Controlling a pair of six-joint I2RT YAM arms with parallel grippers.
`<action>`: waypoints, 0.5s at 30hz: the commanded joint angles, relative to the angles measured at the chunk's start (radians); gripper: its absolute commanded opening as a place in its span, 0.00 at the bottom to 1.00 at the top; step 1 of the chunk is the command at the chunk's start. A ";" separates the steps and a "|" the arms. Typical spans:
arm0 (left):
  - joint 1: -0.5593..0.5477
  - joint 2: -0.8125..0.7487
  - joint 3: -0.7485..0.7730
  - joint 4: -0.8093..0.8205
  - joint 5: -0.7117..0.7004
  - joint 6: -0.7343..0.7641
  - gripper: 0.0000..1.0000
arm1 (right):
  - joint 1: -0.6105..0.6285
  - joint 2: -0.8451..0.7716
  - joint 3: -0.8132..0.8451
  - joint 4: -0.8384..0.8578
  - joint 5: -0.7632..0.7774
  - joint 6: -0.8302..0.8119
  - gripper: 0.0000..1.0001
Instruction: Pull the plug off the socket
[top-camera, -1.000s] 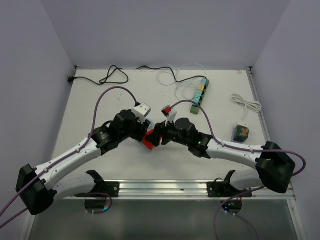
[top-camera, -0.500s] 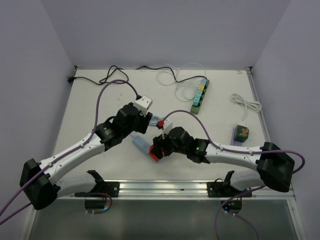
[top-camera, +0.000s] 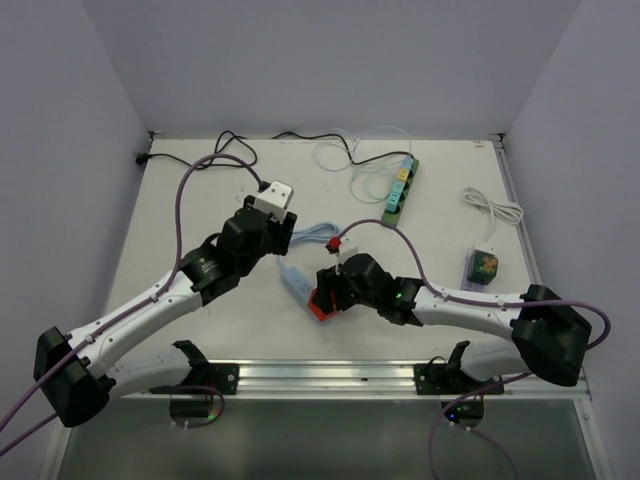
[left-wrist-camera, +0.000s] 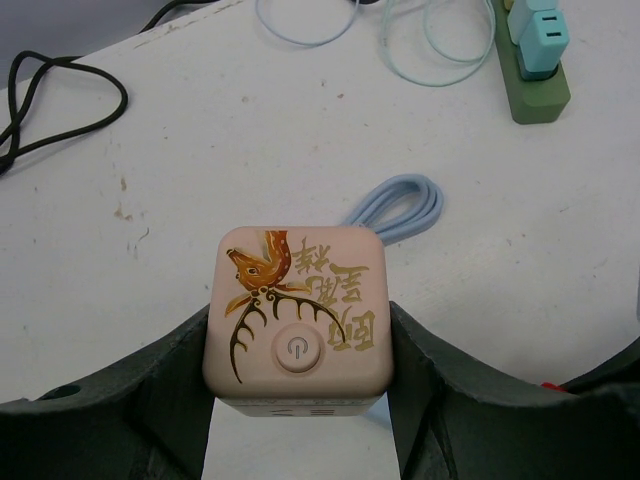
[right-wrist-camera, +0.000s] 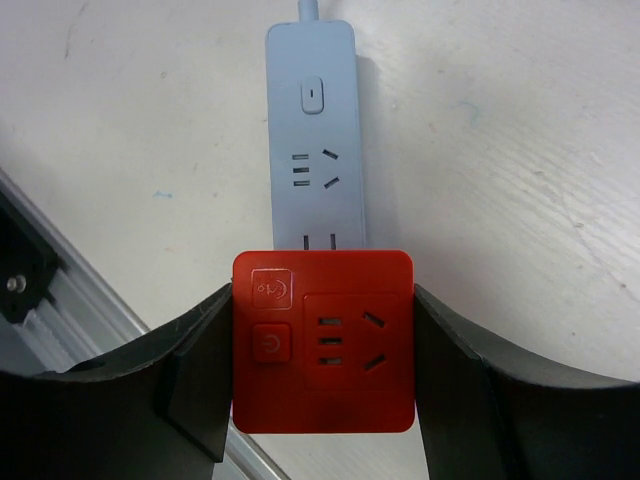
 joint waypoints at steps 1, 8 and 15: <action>-0.001 0.013 0.036 0.047 -0.075 -0.012 0.00 | -0.049 -0.025 0.016 -0.082 0.180 0.070 0.00; 0.072 0.086 0.040 0.016 -0.115 -0.067 0.00 | -0.170 -0.084 -0.029 -0.080 0.201 0.079 0.00; 0.392 0.264 0.093 -0.009 0.114 -0.233 0.00 | -0.179 -0.113 -0.029 -0.062 0.163 0.041 0.00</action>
